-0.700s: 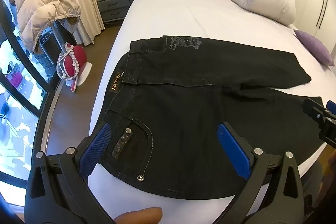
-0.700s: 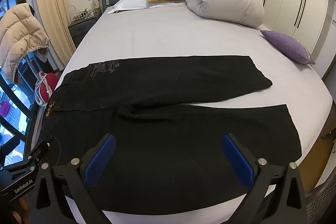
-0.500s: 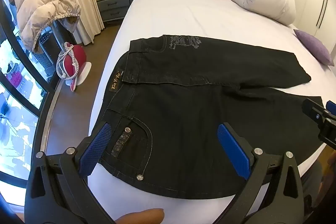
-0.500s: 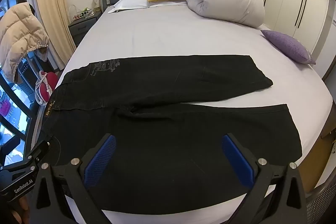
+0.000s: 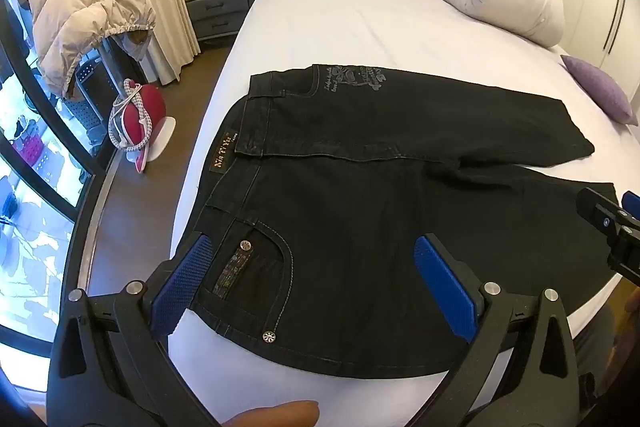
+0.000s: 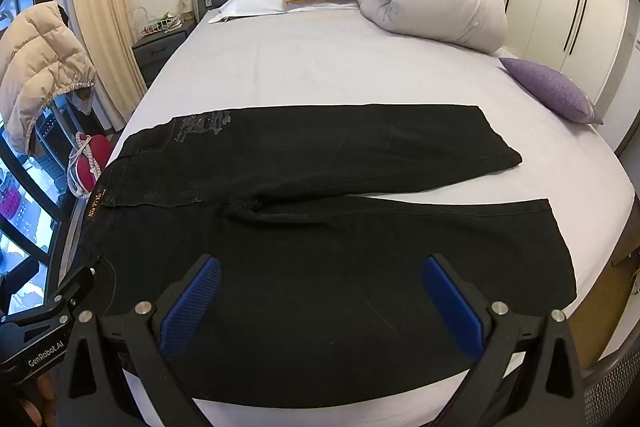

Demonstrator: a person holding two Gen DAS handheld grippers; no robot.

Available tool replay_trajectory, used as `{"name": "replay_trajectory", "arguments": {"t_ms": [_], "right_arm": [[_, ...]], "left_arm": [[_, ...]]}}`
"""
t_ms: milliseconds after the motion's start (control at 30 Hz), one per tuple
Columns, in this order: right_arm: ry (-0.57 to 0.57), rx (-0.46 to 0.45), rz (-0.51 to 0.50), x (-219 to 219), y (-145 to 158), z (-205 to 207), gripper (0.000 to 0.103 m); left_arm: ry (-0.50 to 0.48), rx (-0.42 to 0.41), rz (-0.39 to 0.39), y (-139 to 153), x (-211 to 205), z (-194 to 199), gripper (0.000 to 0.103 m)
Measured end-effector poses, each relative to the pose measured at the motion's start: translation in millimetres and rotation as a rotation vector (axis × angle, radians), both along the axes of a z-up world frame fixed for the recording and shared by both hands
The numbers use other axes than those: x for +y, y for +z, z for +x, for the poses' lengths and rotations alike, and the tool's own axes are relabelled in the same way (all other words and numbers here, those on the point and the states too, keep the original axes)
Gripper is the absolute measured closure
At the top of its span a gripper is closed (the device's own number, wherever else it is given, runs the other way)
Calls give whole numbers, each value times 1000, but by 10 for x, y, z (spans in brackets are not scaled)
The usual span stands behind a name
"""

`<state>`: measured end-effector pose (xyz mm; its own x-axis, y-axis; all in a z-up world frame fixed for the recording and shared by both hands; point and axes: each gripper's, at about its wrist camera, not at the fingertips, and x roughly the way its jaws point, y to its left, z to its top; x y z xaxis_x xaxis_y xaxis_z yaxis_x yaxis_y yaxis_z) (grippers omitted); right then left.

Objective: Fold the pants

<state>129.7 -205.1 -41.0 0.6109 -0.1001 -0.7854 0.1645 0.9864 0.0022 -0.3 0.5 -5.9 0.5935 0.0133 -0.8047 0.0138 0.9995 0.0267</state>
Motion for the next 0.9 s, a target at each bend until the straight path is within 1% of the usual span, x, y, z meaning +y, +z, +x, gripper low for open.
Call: {"name": "replay_trajectory", "arguments": {"t_ms": [100, 267, 567, 900], "right_arm": [[2, 0, 0, 36, -37, -20, 0], [8, 4, -4, 38, -17, -1, 0], [15, 12, -3, 45, -16, 4, 0], [19, 16, -4, 39, -21, 4, 0]], "left_arm": [[0, 1, 2, 5, 1, 8, 0], [1, 4, 2, -33, 10, 4, 0], [12, 8, -3, -141, 130, -10, 0], [16, 14, -2, -107, 97, 38, 0]]}}
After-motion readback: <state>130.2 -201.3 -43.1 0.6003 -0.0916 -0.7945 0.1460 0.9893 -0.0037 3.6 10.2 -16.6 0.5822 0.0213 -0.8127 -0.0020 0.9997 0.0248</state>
